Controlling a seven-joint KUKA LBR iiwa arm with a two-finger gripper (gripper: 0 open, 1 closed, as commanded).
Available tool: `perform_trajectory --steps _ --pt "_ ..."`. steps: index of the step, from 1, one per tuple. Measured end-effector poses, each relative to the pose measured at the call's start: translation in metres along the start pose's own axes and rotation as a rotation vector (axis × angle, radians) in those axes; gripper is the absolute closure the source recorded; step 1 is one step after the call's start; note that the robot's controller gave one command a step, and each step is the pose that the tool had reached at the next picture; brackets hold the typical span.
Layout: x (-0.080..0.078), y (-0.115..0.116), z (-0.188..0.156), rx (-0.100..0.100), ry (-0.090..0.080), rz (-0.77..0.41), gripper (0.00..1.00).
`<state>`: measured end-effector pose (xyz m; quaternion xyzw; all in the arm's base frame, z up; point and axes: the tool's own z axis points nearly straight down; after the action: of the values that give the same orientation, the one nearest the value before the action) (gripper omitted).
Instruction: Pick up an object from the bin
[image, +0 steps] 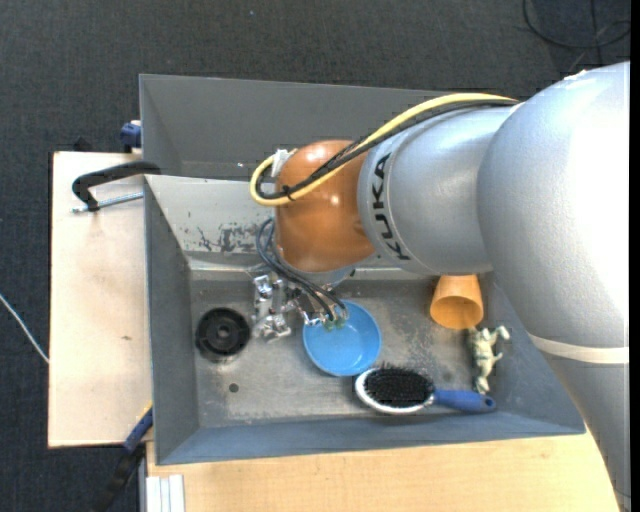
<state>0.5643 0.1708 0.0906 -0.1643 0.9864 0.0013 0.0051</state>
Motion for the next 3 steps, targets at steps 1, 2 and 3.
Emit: perform_trajectory --steps 1,2,3 --pt "0.001 0.0 0.003 -0.001 0.005 0.0 0.0" --pt "0.02 0.072 -0.003 -0.005 0.01 -0.063 0.0" --pt "0.019 0.066 -0.003 -0.001 0.009 -0.054 1.0"
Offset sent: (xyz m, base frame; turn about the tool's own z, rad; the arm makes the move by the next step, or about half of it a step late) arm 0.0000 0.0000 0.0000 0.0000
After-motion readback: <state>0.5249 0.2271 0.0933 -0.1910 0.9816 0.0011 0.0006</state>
